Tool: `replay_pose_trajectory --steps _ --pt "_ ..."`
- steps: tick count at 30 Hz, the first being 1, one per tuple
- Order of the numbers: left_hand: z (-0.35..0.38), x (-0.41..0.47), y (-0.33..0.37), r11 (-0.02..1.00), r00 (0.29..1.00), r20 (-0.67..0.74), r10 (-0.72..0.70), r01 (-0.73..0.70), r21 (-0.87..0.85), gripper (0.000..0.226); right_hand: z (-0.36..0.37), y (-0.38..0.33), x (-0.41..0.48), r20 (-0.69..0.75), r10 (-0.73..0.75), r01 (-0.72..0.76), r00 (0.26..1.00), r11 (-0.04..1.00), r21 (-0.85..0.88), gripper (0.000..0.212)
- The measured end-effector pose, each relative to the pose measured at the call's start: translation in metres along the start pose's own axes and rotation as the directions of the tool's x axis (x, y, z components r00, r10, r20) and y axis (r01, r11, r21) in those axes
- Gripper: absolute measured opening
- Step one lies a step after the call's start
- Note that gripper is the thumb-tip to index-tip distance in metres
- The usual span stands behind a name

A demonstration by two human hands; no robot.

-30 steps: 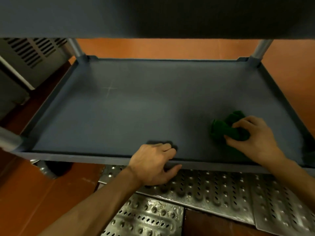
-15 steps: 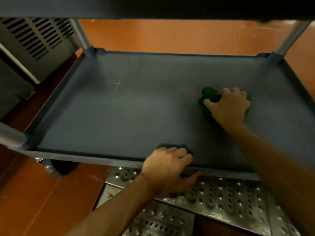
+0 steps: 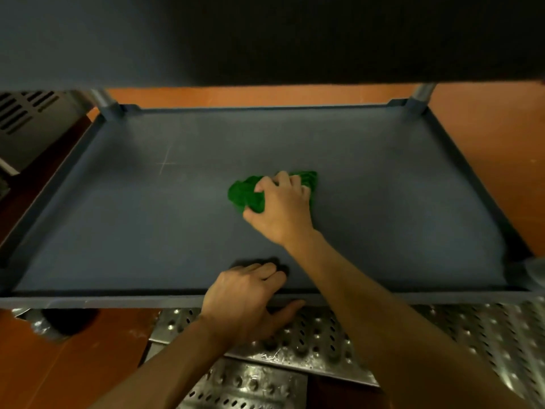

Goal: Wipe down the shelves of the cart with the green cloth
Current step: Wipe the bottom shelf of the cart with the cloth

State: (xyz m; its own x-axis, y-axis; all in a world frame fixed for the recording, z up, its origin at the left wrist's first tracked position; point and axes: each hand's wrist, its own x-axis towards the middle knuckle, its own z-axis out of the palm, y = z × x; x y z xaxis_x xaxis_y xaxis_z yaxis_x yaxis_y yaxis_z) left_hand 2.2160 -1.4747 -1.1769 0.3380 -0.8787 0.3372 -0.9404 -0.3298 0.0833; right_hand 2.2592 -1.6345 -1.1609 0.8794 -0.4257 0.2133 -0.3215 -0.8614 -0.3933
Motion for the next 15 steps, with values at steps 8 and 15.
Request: replay_pose_trajectory --steps 8,15 --pt "-0.001 -0.001 0.001 0.999 0.999 0.021 -0.035 0.036 -0.015 0.043 -0.020 0.024 -0.040 0.093 -0.124 0.119 0.988 0.991 0.055 0.044" --pt "-0.003 0.000 0.001 1.000 0.999 0.026 -0.029 0.029 -0.003 0.042 -0.044 0.064 -0.080 0.101 -0.138 0.129 0.985 0.987 0.095 0.047"
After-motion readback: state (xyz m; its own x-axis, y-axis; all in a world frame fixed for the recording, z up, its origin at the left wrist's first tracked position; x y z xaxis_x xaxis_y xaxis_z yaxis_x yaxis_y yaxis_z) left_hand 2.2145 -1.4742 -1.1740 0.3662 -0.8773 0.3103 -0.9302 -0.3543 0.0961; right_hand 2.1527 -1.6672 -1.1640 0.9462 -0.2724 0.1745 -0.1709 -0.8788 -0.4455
